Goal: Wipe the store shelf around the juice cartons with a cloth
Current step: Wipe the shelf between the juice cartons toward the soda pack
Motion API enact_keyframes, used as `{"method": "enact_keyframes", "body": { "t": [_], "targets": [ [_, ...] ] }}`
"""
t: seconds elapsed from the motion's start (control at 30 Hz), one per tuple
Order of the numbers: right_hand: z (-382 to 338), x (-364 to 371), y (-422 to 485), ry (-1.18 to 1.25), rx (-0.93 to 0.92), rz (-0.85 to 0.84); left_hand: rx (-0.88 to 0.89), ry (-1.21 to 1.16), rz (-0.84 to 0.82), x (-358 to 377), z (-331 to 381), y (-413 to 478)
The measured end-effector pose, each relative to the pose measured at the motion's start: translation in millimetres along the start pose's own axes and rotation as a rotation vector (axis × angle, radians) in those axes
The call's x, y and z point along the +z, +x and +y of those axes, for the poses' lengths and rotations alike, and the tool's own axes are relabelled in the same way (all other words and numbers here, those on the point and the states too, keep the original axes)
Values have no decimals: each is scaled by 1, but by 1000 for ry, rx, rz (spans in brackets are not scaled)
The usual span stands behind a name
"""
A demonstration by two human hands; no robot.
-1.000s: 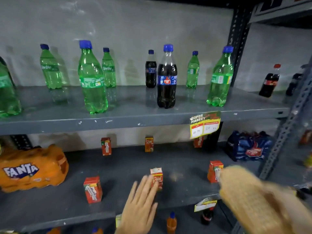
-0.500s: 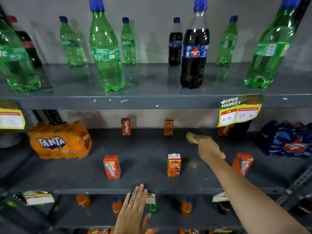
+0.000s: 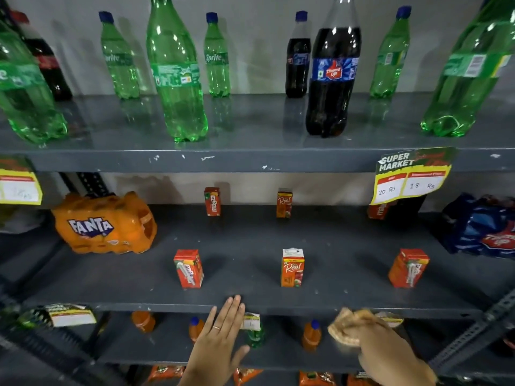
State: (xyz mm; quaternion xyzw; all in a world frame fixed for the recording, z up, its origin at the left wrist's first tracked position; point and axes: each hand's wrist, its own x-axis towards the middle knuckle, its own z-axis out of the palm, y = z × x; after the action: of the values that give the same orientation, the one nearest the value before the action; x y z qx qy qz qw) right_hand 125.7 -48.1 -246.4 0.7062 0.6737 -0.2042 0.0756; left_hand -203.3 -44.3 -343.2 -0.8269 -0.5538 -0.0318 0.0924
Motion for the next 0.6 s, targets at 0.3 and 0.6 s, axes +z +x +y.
{"method": "enact_keyframes", "body": {
  "t": [0.3,0.6],
  "targets": [
    [6,-86,42,117,80,503,-39,-35,-65,-5,-2,-6],
    [-29,-25,98,-21,-58,246,-165,-32,-46,-5,-28,-28]
  ]
}}
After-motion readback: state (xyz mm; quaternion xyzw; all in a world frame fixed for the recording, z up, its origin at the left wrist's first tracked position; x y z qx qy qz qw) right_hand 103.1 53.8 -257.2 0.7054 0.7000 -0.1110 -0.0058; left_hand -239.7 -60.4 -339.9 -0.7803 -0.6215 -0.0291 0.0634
